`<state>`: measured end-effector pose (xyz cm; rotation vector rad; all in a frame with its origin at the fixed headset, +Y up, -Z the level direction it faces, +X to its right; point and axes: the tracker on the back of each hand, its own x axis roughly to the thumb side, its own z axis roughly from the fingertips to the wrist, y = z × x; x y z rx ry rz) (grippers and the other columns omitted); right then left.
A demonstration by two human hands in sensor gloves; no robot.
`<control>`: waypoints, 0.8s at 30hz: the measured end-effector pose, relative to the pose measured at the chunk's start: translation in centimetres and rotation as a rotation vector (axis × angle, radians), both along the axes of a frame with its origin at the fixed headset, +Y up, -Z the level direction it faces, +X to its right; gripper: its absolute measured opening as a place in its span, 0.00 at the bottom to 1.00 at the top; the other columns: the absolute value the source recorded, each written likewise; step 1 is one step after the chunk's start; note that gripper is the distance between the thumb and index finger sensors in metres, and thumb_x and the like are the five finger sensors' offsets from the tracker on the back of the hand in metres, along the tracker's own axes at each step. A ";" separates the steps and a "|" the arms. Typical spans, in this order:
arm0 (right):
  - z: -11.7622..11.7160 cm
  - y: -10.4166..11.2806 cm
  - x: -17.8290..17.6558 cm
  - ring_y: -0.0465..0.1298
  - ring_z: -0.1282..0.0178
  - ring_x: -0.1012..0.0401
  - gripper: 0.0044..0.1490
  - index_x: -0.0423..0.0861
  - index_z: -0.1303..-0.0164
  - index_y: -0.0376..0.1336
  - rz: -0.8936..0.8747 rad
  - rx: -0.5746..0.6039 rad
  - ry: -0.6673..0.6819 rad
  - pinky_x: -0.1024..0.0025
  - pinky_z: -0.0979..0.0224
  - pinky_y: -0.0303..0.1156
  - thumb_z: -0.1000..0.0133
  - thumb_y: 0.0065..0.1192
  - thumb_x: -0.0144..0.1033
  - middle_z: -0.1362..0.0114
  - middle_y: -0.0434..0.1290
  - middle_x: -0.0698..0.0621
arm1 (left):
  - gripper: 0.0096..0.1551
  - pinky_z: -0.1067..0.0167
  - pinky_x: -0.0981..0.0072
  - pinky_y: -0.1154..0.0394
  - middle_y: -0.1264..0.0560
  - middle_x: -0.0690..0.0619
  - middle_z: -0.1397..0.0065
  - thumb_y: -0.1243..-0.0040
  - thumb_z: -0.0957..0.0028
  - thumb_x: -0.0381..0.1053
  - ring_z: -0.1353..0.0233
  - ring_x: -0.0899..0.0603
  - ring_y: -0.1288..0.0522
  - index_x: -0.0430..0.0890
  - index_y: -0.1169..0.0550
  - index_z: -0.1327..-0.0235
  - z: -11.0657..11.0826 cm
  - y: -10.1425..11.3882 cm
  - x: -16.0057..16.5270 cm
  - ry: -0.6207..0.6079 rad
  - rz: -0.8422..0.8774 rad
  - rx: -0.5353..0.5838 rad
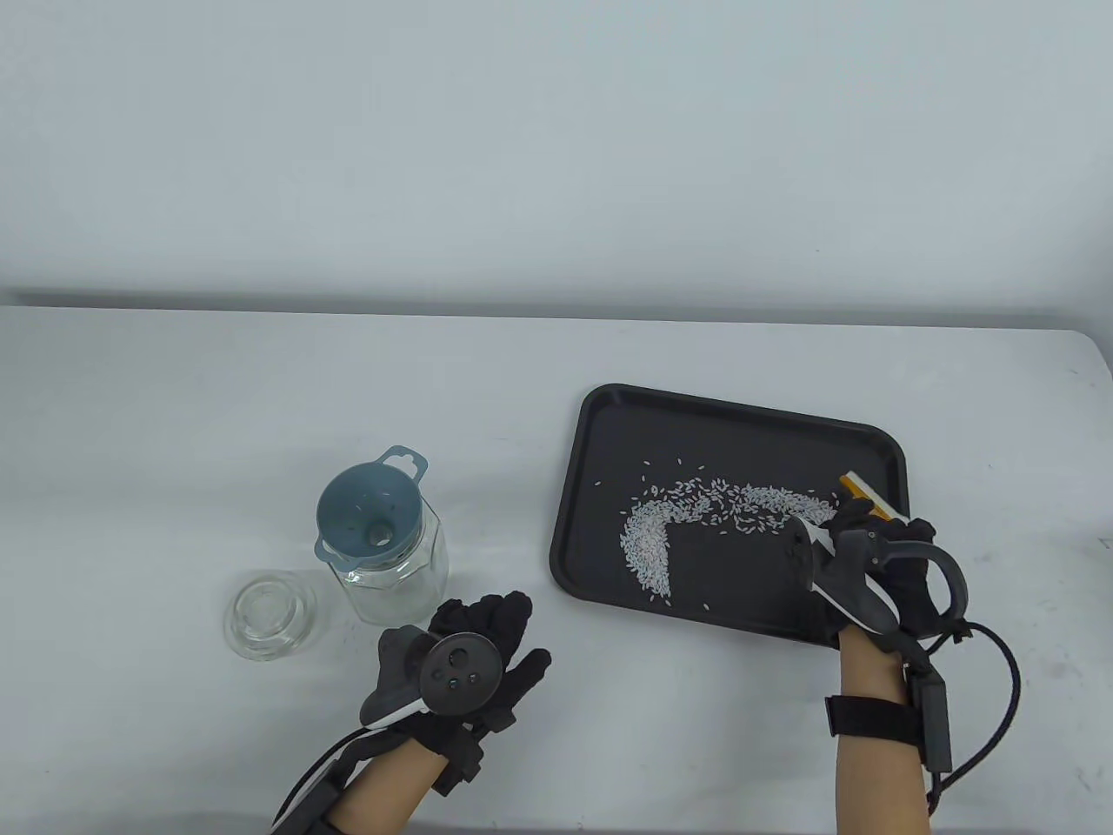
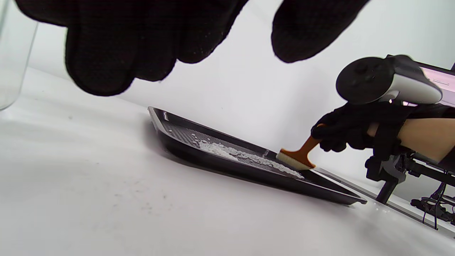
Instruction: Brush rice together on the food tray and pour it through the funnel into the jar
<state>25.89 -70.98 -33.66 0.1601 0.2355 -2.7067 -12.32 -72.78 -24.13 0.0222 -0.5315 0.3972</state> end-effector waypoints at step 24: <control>1.0 1.9 -3.6 0.85 0.72 0.54 0.31 0.29 0.61 0.75 -0.120 -0.016 0.028 0.45 0.43 0.71 0.43 0.52 0.43 0.68 0.85 0.52 | 0.43 0.38 0.20 0.39 0.28 0.22 0.33 0.48 0.42 0.58 0.41 0.19 0.23 0.27 0.33 0.26 0.1 0.4 0.0 -0.004 0.017 -0.001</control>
